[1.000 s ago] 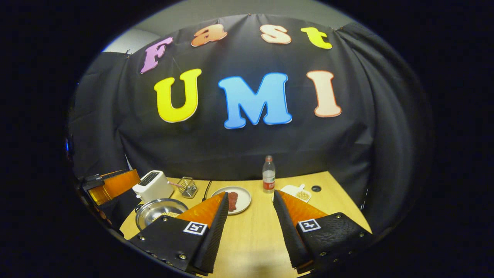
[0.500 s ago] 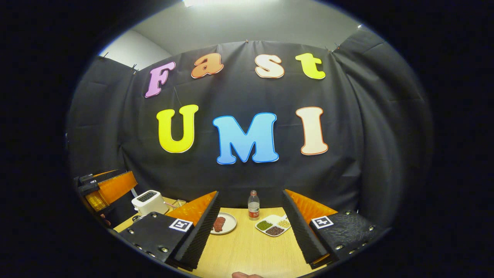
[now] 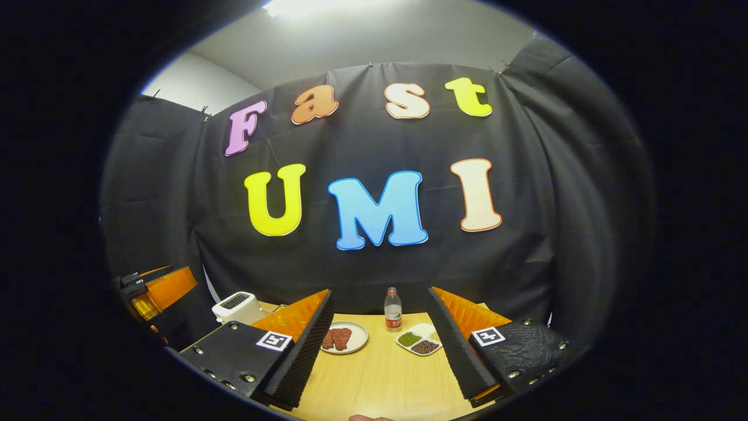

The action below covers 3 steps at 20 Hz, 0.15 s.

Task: First push the handle of the pot to place it horizontally, then grasp the pot with both hands and set it on the induction cooktop.

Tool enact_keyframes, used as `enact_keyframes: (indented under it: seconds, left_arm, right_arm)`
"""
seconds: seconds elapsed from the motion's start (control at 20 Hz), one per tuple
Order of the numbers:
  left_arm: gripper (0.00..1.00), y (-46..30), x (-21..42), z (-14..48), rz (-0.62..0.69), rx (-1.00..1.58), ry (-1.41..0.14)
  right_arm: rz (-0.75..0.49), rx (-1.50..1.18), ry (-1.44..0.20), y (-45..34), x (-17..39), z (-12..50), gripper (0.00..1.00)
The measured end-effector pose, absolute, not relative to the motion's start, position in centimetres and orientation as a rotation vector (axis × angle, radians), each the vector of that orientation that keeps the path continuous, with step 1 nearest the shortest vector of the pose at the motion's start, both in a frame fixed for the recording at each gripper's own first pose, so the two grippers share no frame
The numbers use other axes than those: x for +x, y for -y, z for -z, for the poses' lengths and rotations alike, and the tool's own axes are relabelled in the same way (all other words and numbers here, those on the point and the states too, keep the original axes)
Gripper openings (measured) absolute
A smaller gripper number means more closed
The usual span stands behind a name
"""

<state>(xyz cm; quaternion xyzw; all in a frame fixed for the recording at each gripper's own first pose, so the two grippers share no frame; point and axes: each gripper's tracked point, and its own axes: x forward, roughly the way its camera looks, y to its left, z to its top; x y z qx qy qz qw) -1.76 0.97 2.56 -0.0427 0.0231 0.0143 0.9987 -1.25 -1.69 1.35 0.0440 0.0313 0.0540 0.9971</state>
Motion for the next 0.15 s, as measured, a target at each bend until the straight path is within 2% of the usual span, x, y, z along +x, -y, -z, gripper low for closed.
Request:
enact_keyframes:
  seconds: [0.15]
  left_arm:
    - [0.97, -2.5, -2.8, -3.9, -0.015, -0.092, -0.038]
  right_arm:
    - [-0.088, 0.091, -0.048, 0.8, -2.5, -2.2, 0.96]
